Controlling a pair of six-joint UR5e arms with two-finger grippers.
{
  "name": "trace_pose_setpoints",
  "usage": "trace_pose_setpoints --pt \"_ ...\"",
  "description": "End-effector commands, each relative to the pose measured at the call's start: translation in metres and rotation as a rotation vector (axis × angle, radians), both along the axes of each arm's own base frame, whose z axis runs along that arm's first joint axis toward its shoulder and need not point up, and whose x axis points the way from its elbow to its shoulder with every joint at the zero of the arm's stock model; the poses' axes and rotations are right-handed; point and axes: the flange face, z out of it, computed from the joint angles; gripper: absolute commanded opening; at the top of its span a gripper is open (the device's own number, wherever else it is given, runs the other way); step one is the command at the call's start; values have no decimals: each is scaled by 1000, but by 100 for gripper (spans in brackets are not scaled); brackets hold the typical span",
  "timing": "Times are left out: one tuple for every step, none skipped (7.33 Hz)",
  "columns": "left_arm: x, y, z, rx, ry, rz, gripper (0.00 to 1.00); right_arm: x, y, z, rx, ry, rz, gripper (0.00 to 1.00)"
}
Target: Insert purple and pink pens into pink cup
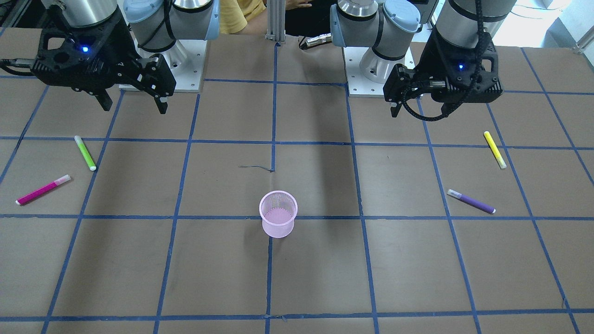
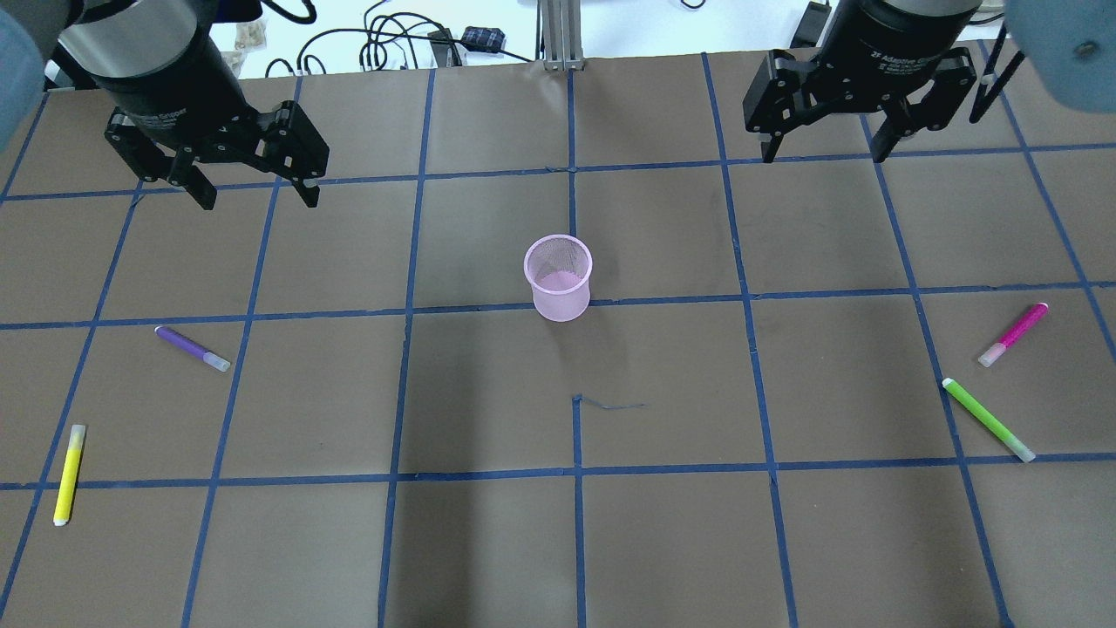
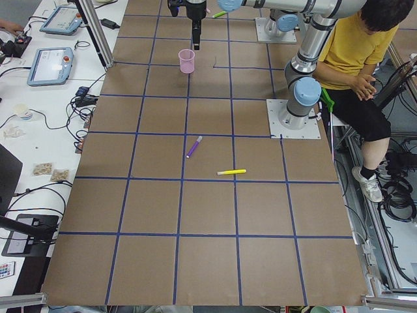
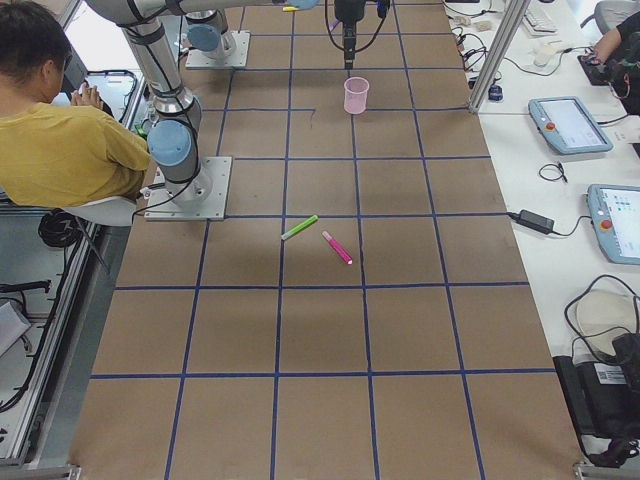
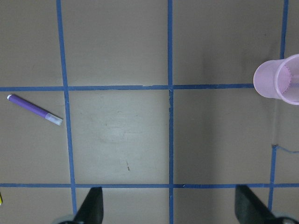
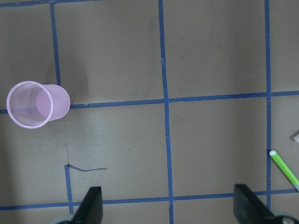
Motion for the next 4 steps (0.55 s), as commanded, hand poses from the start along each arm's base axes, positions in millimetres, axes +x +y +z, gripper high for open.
trace_pose_setpoints --pt "-1 9 3 -12 -6 -3 100 -1 1 -3 8 2 -1 100" --pt "0 10 8 -22 -13 -41 100 -1 1 -2 7 4 -3 100" --pt "6 7 10 -27 -4 -81 100 -1 1 -2 3 5 -5 100" --pt "17 -3 6 -29 2 -99 100 -1 2 -2 8 6 4 100"
